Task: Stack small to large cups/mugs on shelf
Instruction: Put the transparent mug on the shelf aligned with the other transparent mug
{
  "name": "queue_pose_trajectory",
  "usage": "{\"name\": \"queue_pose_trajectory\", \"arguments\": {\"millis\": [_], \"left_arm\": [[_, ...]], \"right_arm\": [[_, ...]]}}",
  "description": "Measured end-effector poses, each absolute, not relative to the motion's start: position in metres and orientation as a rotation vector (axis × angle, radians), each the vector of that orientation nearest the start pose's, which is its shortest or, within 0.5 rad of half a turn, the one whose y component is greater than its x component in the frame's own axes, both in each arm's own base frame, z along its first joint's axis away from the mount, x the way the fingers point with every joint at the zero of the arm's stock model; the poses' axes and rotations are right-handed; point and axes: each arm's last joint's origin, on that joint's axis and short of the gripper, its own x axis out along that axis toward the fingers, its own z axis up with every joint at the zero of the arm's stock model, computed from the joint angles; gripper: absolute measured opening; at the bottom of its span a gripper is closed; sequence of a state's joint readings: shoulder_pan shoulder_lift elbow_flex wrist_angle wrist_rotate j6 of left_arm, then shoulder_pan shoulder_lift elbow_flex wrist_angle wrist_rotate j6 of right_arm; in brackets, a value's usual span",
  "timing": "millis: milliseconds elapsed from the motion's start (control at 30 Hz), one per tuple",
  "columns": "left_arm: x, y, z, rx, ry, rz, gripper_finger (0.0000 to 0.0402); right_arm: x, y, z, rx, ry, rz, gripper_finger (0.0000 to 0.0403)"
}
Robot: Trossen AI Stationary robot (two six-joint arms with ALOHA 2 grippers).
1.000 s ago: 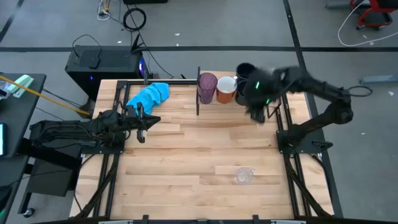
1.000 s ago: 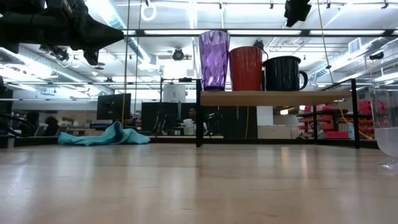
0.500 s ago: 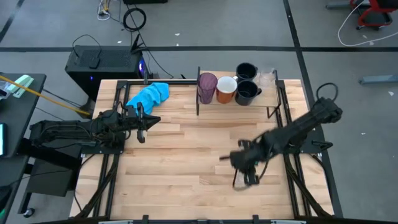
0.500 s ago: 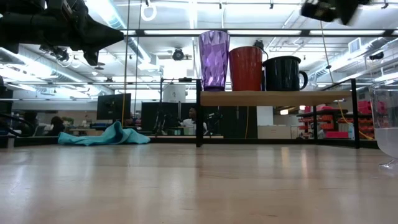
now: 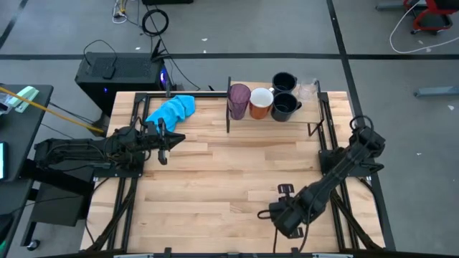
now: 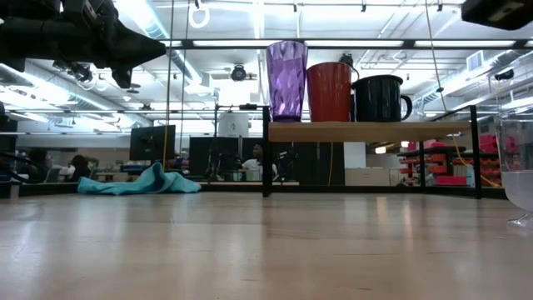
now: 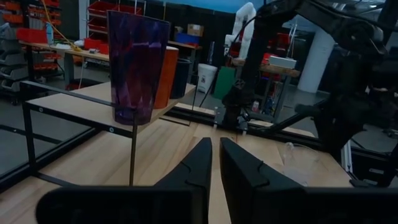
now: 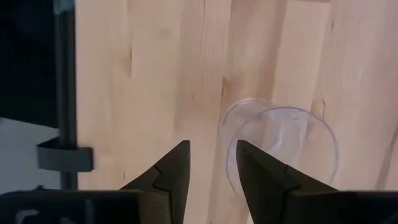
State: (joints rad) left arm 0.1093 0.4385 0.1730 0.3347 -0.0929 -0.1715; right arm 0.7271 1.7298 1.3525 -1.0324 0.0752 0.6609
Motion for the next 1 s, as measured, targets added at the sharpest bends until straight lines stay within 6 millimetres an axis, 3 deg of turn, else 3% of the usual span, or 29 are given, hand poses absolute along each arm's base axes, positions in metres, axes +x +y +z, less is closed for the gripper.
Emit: {"name": "queue_pose_trajectory", "arguments": {"millis": [200, 667, 800, 1000], "left_arm": [[0.128, 0.017, 0.215, -0.170, -0.080, 0.196, 0.0033], [0.128, 0.017, 0.215, -0.196, -0.077, 0.196, 0.0040], [0.128, 0.017, 0.215, -0.197, -0.078, 0.196, 0.0036], [0.128, 0.017, 0.215, -0.198, -0.078, 0.195, 0.0029]], "right_arm": [[0.250, 0.222, 0.217, -0.073, 1.420, 0.044, 0.0137], [0.246, 0.218, 0.201, -0.042, 1.442, -0.053, 0.0126], [0.246, 0.218, 0.201, -0.041, 1.442, -0.052, 0.0100], [0.246, 0.218, 0.201, -0.041, 1.448, -0.051, 0.0030]]}}
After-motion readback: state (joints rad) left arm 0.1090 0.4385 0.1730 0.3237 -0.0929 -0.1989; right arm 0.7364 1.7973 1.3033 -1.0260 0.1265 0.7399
